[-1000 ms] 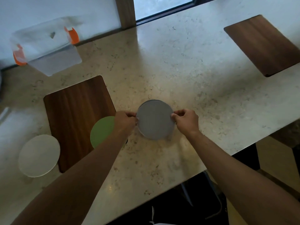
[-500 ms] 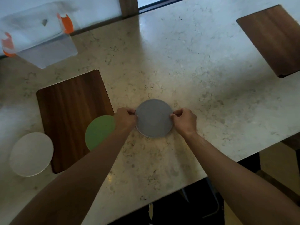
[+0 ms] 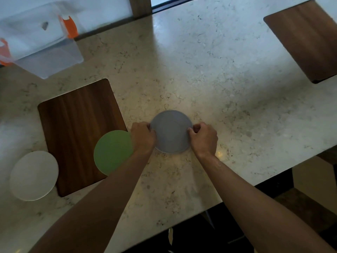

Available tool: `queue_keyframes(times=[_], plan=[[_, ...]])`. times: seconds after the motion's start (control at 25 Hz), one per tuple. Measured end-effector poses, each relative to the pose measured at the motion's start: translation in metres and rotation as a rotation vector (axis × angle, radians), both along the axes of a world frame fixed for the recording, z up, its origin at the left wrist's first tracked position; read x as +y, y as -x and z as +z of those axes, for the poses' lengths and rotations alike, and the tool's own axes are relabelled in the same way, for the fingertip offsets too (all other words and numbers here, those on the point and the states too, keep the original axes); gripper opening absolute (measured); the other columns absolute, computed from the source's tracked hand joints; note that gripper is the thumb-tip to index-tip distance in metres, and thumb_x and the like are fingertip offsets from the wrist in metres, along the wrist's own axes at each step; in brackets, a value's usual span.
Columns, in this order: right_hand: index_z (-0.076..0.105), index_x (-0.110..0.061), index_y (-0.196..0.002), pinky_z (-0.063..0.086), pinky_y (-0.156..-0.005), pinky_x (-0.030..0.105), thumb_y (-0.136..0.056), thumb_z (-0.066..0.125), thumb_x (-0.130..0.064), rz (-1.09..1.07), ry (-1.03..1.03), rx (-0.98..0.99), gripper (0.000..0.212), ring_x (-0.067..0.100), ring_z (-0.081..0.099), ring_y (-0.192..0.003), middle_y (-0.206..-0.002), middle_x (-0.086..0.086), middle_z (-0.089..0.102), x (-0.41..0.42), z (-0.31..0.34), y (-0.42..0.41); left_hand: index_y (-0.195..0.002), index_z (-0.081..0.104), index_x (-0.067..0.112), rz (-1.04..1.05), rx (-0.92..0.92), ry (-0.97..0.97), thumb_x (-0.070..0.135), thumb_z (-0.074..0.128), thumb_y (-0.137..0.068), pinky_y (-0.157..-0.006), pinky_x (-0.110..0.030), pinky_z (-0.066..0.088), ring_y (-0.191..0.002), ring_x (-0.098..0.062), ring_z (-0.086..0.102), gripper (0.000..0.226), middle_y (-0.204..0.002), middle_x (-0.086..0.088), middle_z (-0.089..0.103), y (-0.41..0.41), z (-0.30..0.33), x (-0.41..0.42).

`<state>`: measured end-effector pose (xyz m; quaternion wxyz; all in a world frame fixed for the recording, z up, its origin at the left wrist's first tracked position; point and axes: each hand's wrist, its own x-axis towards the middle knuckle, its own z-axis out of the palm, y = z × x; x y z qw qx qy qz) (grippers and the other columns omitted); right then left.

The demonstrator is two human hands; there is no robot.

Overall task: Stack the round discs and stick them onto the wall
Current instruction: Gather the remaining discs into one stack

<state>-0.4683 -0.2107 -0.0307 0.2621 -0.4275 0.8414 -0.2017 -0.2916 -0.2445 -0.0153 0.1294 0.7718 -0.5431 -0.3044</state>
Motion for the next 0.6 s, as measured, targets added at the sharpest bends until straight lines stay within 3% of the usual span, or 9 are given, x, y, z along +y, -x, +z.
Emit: queue_keyframes(times=[0.2,0.4,0.6], plan=[[0.078,-0.016,-0.093,0.052,-0.070,0.025,-0.086,0.066,-0.024,-0.090,-0.036,-0.082,0.016,0.018,0.070,-0.079,-0.087,0.001,0.076,-0.005,0.007,-0.003,-0.094,0.071,0.003,0.074,0.029,-0.049,0.011,0.062,-0.079,-0.079,-0.041,0.053,-0.090,-0.030,0.063,0.020,-0.103,-0.018,0.066,0.007,0.000,-0.003],[0.077,-0.012,-0.074,0.046,-0.058,0.024,-0.082,0.064,-0.019,-0.081,-0.120,-0.164,0.016,0.021,0.068,-0.064,-0.066,0.004,0.071,-0.009,0.012,-0.002,-0.077,0.069,0.010,0.224,0.152,-0.106,0.013,0.067,-0.076,-0.074,-0.039,0.057,-0.083,-0.028,0.068,0.003,-0.081,-0.008,0.069,0.004,0.005,-0.009],[0.076,-0.012,-0.099,0.046,-0.072,0.022,-0.087,0.065,-0.020,-0.029,-0.100,-0.249,0.018,0.018,0.069,-0.085,-0.096,0.004,0.076,-0.007,0.022,-0.010,-0.083,0.073,0.004,0.305,0.271,-0.099,0.008,0.068,-0.077,-0.074,-0.039,0.059,-0.083,-0.027,0.068,0.008,-0.084,-0.013,0.071,-0.012,0.019,-0.002]])
